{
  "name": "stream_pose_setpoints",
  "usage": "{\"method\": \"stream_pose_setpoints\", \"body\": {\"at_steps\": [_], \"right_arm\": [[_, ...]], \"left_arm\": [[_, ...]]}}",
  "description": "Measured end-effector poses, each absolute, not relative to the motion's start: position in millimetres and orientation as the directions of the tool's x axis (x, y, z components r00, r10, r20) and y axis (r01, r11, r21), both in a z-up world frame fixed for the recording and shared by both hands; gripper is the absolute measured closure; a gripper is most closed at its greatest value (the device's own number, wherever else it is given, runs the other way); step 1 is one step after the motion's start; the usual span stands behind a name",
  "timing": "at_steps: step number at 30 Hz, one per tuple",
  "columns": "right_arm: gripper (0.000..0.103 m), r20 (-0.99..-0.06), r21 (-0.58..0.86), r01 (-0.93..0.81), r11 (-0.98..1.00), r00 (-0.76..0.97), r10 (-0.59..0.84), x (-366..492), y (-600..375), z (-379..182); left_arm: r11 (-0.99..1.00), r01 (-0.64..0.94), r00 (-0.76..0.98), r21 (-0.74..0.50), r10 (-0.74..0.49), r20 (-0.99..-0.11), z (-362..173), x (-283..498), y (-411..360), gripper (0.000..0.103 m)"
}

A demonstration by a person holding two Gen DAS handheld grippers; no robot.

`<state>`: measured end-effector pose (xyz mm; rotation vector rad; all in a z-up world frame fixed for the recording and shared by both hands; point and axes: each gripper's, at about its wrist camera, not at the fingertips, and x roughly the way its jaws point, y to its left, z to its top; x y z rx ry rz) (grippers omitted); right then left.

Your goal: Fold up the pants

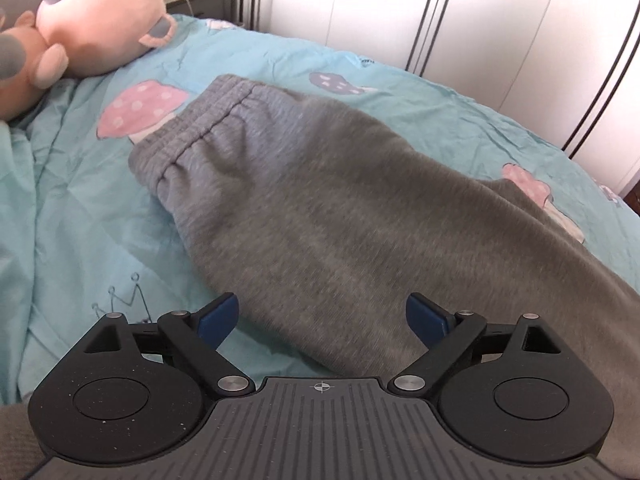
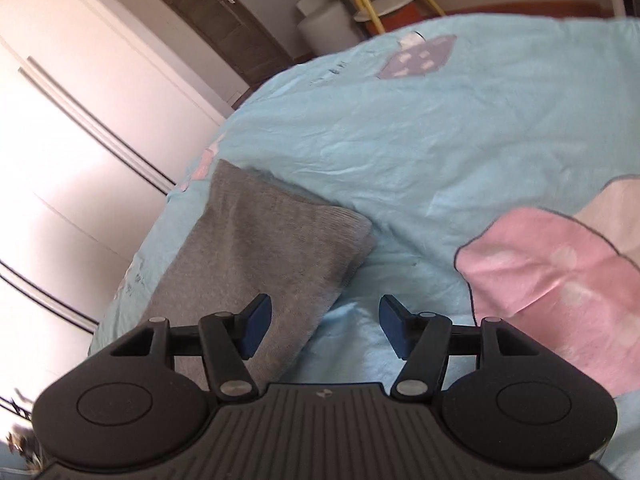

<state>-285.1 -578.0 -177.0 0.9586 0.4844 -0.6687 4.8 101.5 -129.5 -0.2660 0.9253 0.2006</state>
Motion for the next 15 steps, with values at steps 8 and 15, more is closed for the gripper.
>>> {"method": "stream_pose_setpoints", "body": {"at_steps": [8, 15], "right_arm": [[0.043, -0.608, 0.599, 0.685, 0.415, 0.726, -0.321, -271, -593, -175], [0.067, -0.612, 0.601, 0.694, 0.397, 0.719, -0.329, -259, -600, -190]], "left_arm": [[0.939, -0.311, 0.558, -0.144, 0.058, -0.828, -142, 8, 102, 0.008], [0.934, -0.327, 0.529, -0.144, 0.055, -0.847, -150, 14, 103, 0.008]]}}
